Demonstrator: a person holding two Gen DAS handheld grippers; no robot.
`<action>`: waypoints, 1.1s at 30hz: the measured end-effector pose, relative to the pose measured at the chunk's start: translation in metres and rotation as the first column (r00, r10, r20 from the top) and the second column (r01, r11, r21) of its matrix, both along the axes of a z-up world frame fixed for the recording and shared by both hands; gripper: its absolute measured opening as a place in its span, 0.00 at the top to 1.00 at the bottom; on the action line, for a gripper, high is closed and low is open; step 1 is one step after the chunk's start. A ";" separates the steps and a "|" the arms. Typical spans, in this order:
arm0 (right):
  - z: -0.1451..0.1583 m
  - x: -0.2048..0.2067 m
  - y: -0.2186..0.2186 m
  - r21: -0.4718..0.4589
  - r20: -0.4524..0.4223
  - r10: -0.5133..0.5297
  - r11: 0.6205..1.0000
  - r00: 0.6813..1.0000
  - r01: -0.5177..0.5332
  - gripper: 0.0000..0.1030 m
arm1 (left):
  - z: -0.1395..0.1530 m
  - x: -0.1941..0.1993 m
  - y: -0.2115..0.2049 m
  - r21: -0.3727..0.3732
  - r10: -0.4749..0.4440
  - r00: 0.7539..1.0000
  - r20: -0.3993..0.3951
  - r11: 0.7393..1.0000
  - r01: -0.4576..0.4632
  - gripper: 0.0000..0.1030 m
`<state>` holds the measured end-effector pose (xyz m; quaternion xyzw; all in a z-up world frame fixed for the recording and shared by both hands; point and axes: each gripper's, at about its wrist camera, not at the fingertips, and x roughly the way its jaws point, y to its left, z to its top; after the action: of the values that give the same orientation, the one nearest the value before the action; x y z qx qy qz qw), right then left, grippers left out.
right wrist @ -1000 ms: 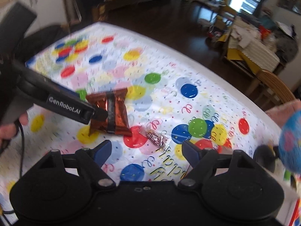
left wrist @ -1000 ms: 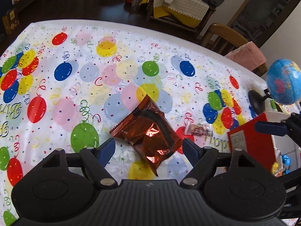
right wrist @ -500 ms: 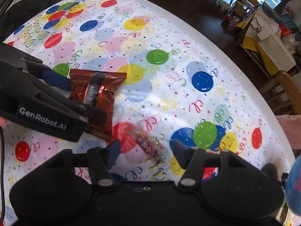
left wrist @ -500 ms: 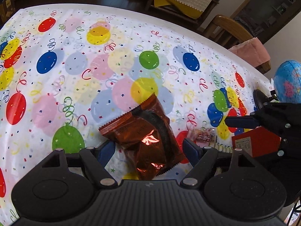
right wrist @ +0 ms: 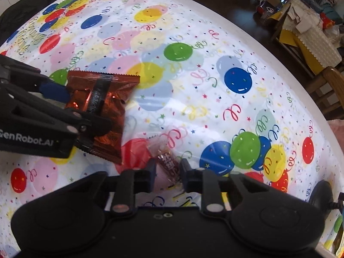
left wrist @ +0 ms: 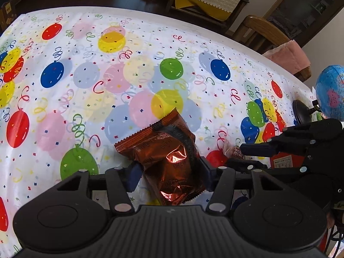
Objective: Organize snacks
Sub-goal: 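Grasp the copper snack bag with the left tool while the right tool grasps the small wrapped candy, then carry the copper bag and small candy into the shoebox and open both tools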
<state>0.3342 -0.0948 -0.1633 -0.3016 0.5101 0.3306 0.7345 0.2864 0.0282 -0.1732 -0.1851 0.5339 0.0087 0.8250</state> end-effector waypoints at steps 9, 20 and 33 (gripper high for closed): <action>0.006 -0.008 -0.005 0.051 0.028 -0.085 0.995 0.996 0.084 0.86 | 0.005 -0.007 0.002 0.019 -0.001 1.000 0.030 1.000 0.001 0.61; 0.038 -0.036 -0.026 0.170 0.038 -0.219 0.963 0.975 0.210 0.86 | 0.016 -0.035 0.008 0.034 0.014 1.000 0.024 0.999 -0.014 0.63; 0.092 -0.087 -0.076 0.306 0.059 -0.355 0.896 0.933 0.322 0.86 | 0.065 -0.079 -0.007 0.033 -0.010 0.995 0.095 0.999 0.007 0.63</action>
<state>0.2473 -0.1703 -0.0715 -0.1149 0.4581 0.2513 0.8449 0.2077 0.0211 -0.1080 -0.1694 0.4947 0.0053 0.8524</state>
